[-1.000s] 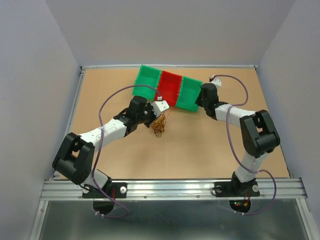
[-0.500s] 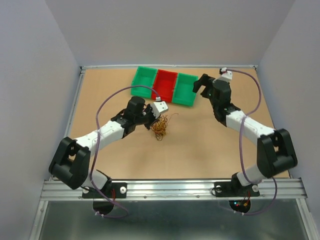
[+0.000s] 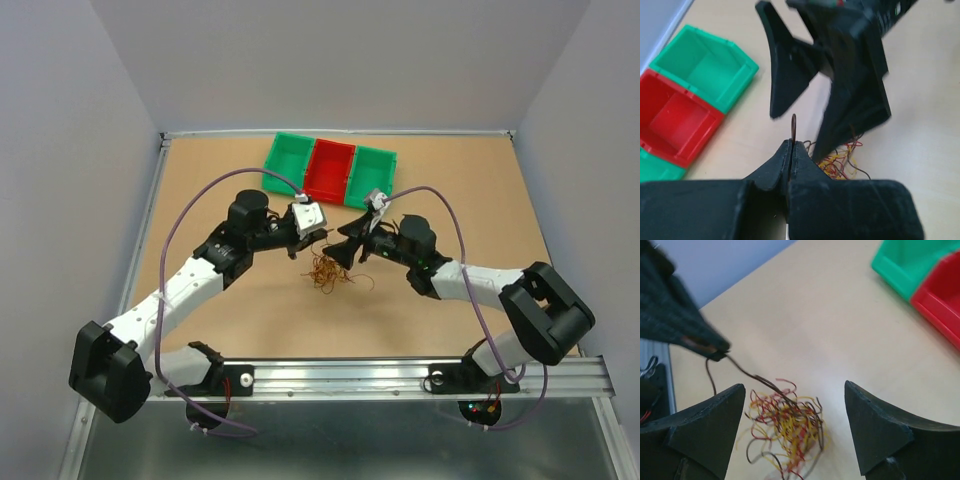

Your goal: Untangle the cables

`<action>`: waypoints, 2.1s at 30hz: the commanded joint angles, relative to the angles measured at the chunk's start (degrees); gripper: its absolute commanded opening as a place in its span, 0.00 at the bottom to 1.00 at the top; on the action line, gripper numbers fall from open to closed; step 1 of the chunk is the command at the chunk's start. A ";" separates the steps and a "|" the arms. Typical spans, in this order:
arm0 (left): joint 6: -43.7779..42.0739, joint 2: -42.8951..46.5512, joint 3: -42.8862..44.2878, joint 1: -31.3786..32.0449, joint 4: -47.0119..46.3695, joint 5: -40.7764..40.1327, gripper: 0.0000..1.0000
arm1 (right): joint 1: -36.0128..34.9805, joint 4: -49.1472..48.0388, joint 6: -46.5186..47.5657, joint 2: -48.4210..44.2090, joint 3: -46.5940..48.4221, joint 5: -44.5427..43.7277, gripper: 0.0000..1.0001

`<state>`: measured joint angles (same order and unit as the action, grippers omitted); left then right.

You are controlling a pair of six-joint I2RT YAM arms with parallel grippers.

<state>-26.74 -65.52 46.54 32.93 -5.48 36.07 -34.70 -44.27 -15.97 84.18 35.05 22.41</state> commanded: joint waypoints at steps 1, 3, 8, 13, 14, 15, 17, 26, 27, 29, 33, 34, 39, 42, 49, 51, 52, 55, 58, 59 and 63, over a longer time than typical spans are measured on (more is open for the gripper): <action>1.87 0.92 6.71 0.12 -0.15 6.90 0.00 | -2.74 -11.08 8.41 -1.39 -1.90 5.18 0.84; 3.01 0.04 9.87 0.29 -0.41 6.99 0.00 | -2.83 -12.59 8.67 -0.95 -2.35 6.85 0.84; 9.51 -4.61 17.08 0.38 -0.15 10.67 0.00 | -3.36 -12.94 9.20 1.33 -1.12 5.89 0.72; 11.62 -7.17 26.39 0.47 3.89 14.28 0.00 | -3.53 -13.47 9.81 2.83 -0.59 3.87 0.62; 12.84 -7.26 27.71 0.47 4.24 14.29 0.00 | -3.45 -13.47 9.99 2.92 -0.68 3.78 0.60; 13.46 -7.43 30.59 0.47 4.42 14.29 0.00 | -3.53 -13.47 10.25 2.92 -0.86 2.91 0.51; 14.69 -8.13 34.30 0.47 5.29 14.02 0.00 | -3.45 -13.56 10.34 2.57 -1.38 2.02 0.47; 21.20 -7.18 57.23 0.47 6.71 2.53 0.00 | -3.45 -16.89 7.27 0.11 -6.91 -4.04 0.38; 21.55 -7.17 58.47 0.38 6.36 1.55 0.00 | -3.53 -17.07 7.27 -0.07 -7.18 -4.39 0.38; 22.61 -6.91 61.20 0.38 6.18 -1.86 0.00 | -3.45 -16.99 7.27 -0.42 -7.62 -4.75 0.38; 26.47 -5.16 66.13 0.38 4.35 -17.06 0.00 | -3.45 -17.08 8.58 -2.17 -9.55 -5.62 0.34; 26.57 -4.36 65.87 0.38 3.20 -19.18 0.00 | -3.53 -17.08 8.67 -2.18 -9.82 -6.06 0.34; 29.46 -0.40 57.97 0.38 -4.19 -20.01 0.00 | -3.45 -17.25 9.20 -6.04 -12.10 -6.33 0.53; 29.82 1.61 49.64 0.47 -5.06 -14.99 0.00 | -3.45 -17.17 9.46 -10.08 -13.77 -3.01 0.83; 31.23 10.59 26.06 0.47 -20.36 -9.54 0.00 | -3.53 -17.08 8.33 -16.33 -14.05 5.16 0.94; 30.52 10.06 26.14 0.47 -20.01 -7.78 0.00 | -3.88 -17.08 7.79 -15.72 -12.56 6.76 0.94; 30.17 9.80 26.05 0.56 -19.67 -7.17 0.00 | -4.32 -17.08 7.53 -14.41 -10.46 7.37 0.94; 29.99 9.71 25.44 0.56 -19.66 -5.93 0.00 | -6.60 -17.08 8.66 -11.15 -7.11 6.60 0.94; 30.34 9.53 25.61 0.56 -19.57 -5.58 0.00 | -10.03 -17.08 10.60 -4.58 -1.23 4.13 0.94; 30.43 9.53 25.96 0.56 -19.40 -5.58 0.00 | -10.56 -17.08 10.95 -3.16 0.27 4.22 0.92; 30.08 8.92 28.15 0.56 -17.73 -6.37 0.00 | -13.20 -16.29 12.71 3.61 6.08 3.70 0.88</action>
<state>3.42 -57.74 71.20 33.32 -19.86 28.88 -45.69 -58.50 -6.00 83.81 34.46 27.03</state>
